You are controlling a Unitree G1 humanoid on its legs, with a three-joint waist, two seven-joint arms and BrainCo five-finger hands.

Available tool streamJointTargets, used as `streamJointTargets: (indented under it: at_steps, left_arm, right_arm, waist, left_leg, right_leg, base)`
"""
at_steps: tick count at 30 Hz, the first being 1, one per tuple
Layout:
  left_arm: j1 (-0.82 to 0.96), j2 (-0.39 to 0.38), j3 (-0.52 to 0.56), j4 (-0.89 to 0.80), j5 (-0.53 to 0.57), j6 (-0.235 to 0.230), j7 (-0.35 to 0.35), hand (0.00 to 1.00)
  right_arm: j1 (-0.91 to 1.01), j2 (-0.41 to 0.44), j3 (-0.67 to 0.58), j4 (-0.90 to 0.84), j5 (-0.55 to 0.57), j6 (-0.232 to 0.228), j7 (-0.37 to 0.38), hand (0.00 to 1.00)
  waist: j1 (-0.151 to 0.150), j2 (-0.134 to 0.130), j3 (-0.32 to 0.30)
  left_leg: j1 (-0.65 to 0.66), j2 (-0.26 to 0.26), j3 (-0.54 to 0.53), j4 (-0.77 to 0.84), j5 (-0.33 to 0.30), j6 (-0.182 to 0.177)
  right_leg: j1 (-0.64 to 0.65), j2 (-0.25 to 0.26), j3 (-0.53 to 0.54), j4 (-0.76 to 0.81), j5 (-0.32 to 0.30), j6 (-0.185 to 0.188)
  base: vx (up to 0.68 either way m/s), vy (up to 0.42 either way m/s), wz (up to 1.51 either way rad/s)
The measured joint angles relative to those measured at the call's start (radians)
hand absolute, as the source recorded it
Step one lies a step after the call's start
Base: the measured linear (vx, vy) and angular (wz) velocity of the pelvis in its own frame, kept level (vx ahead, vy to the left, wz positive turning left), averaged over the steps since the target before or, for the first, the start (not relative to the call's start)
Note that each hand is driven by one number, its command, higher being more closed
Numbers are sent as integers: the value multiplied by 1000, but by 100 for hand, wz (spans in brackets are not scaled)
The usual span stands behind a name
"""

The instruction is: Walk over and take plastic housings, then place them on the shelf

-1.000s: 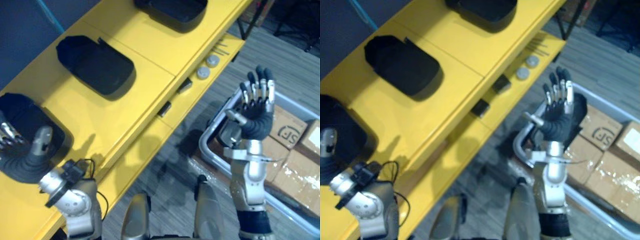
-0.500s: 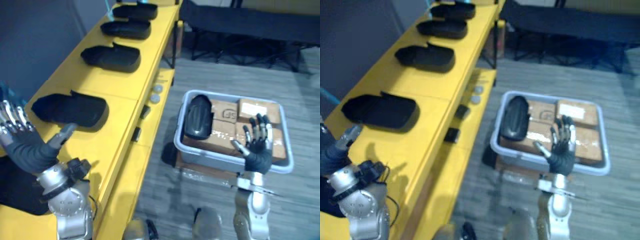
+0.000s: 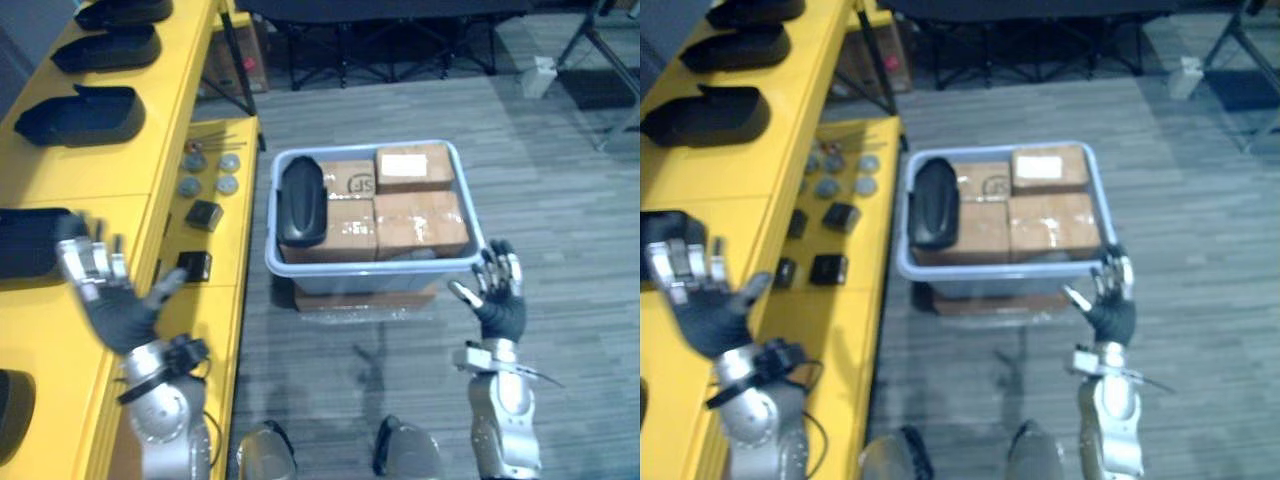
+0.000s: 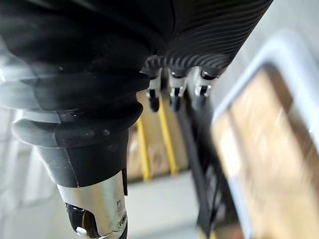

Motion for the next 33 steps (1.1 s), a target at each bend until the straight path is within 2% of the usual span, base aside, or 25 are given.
streamJointTargets:
  at_steps: [3,4,6,7,9,11,12,13,15,17,19,21,22,24,28,32,33]
  left_arm:
    - [13,48,-109,119,1,104,-81,0]
    - [12,56,-123,144,0,120,-95,0]
    - [17,77,-159,221,-19,203,-167,0]
    - [18,78,-160,227,-21,213,-177,0]
    - [2,101,-217,316,-21,290,-213,0]
    - [-18,114,-260,413,-24,336,-226,0]
    - [-29,114,-268,462,-41,350,-228,0]
    - [-41,119,-268,539,-53,355,-228,0]
    - [-48,129,-268,602,-60,345,-223,0]
    - [-63,156,-278,713,-57,333,-208,0]
    - [-66,154,-280,796,-55,314,-193,0]
    - [-74,153,-282,846,-56,280,-176,0]
    - [-83,148,-279,871,-60,251,-163,0]
    - [-94,140,-278,901,-60,217,-154,0]
    - [-112,119,-256,947,-90,151,-147,0]
    - [-125,103,-254,958,-99,131,-155,0]
    - [-127,100,-254,960,-101,121,-159,0]
  right_arm:
    - [-30,-50,-34,109,15,9,1,0]
    - [-41,-65,-38,132,16,13,1,0]
    - [-140,-144,-47,286,21,40,-1,0]
    - [-159,-155,-46,307,21,42,-3,0]
    - [-319,-233,-45,474,21,73,-24,0]
    - [-444,-293,-43,598,27,105,-54,0]
    - [-496,-319,-43,656,44,118,-68,0]
    - [-580,-356,-42,759,65,139,-87,0]
    - [-654,-394,-27,845,92,147,-86,0]
    - [-762,-455,10,973,145,149,-79,0]
    - [-845,-495,34,1040,177,150,-77,0]
    - [-934,-540,70,1097,191,150,-74,0]
    - [-1004,-565,95,1128,191,151,-70,0]
    - [-1074,-586,124,1153,190,153,-72,0]
    - [-1182,-620,178,1212,189,218,-119,0]
    - [-1251,-673,194,1243,189,243,-167,0]
    - [-1273,-682,195,1247,189,262,-180,0]
  waist:
    - [-5,17,2]
    - [-7,25,2]
    - [-4,41,4]
    - [-4,45,4]
    - [6,73,12]
    - [25,93,23]
    - [35,98,38]
    - [59,89,64]
    - [74,96,69]
    - [111,84,82]
    - [138,88,100]
    - [165,100,116]
    - [180,117,128]
    - [189,135,136]
    - [230,153,145]
    - [256,180,157]
    - [264,187,159]
  left_leg:
    - [31,-41,22,-38,7,1]
    - [29,-47,22,-38,7,1]
    - [26,-80,16,-45,8,-1]
    - [26,-83,15,-45,8,0]
    - [-8,-113,-13,-45,13,16]
    - [-37,-126,-42,-39,16,27]
    - [-46,-135,-62,-33,17,33]
    - [-53,-151,-85,-30,20,41]
    - [-89,-156,-113,-12,21,47]
    - [-149,-163,-147,17,22,58]
    - [-170,-167,-165,36,18,65]
    - [-197,-171,-173,53,18,74]
    - [-220,-174,-181,62,21,81]
    - [-253,-182,-201,68,28,91]
    - [-297,-191,-219,71,46,104]
    - [-329,-204,-229,71,56,112]
    - [-339,-205,-230,71,59,114]
  right_leg:
    - [-13,-36,26,13,0,13]
    - [-15,-40,28,13,3,17]
    - [-14,-68,29,7,20,38]
    - [-12,-70,29,4,24,39]
    - [-9,-91,13,-26,62,58]
    - [-3,-101,-6,-60,97,69]
    - [11,-106,-17,-74,111,75]
    - [30,-119,-38,-91,124,83]
    - [30,-122,-64,-102,141,83]
    - [22,-123,-91,-128,159,89]
    - [25,-124,-109,-134,172,84]
    - [18,-129,-118,-137,174,88]
    - [4,-131,-120,-134,180,91]
    - [-13,-138,-139,-124,181,93]
    - [-47,-147,-152,-106,182,93]
    - [-72,-161,-169,-92,182,93]
    - [-82,-163,-169,-90,182,93]
  base:
    - [-79,48,-10]
    - [-51,61,-8]
    - [-42,80,13]
    - [-43,103,16]
    - [-32,99,27]
    - [-32,107,36]
    - [-54,140,53]
    - [-55,115,44]
    - [-68,88,45]
    - [-93,95,51]
    - [-97,83,32]
    - [-119,74,18]
    - [-97,45,14]
    - [-125,49,27]
    - [-71,23,16]
    - [-20,18,14]
    - [-12,20,7]
